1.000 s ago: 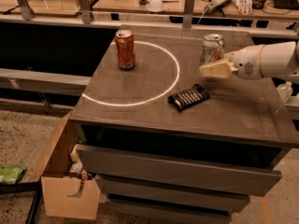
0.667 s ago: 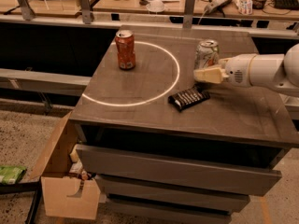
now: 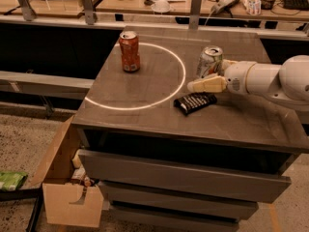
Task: Move 7up can near rxbar chocolate
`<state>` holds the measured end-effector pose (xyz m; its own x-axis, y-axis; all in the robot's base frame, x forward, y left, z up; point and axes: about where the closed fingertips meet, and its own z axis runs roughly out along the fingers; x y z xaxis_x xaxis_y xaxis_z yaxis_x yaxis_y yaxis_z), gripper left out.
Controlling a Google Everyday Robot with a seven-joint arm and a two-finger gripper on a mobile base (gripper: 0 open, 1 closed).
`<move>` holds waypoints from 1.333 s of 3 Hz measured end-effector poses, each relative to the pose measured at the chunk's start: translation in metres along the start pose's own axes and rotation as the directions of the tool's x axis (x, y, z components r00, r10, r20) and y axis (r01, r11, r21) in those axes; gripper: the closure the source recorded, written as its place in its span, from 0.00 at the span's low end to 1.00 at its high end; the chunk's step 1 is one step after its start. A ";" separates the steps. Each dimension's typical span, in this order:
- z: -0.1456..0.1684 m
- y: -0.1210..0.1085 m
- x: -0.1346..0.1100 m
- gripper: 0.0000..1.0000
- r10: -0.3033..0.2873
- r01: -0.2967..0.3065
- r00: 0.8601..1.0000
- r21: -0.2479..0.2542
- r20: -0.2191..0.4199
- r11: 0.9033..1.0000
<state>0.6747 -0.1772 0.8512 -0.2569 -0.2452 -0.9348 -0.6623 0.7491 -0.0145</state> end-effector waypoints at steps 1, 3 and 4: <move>-0.019 -0.027 -0.021 0.00 -0.086 0.087 0.996 0.029 -0.025 0.996; -0.098 -0.109 -0.029 0.00 -0.176 0.200 0.975 0.199 -0.135 0.959; -0.105 -0.117 -0.027 0.00 -0.178 0.207 0.973 0.216 -0.148 0.954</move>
Offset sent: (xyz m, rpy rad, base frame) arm 0.0160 -0.1395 0.0744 -0.2678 -0.1079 -0.1260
